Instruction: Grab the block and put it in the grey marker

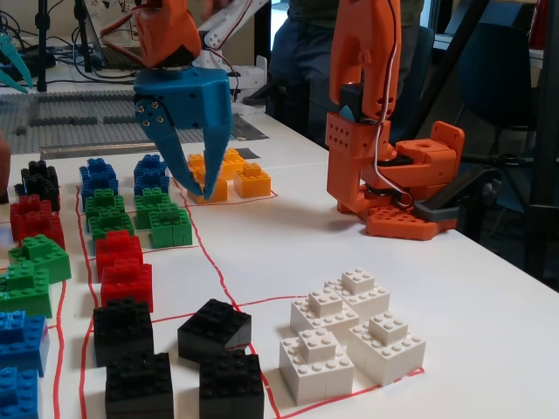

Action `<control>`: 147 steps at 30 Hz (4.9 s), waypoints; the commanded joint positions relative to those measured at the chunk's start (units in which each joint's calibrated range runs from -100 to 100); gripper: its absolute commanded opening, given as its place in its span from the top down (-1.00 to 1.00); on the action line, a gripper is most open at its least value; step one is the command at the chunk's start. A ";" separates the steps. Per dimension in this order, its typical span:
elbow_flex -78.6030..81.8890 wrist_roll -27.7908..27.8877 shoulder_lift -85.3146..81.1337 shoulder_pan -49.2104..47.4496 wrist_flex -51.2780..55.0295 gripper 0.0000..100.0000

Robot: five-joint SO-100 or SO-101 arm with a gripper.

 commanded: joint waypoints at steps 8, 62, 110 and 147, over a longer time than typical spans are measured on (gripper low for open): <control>-7.17 -1.12 -5.04 -3.91 1.88 1.00; -26.69 -3.71 15.17 -14.23 -7.26 0.37; -26.87 -4.10 3.77 -9.73 2.13 0.94; -16.34 39.22 -4.09 67.97 0.58 0.94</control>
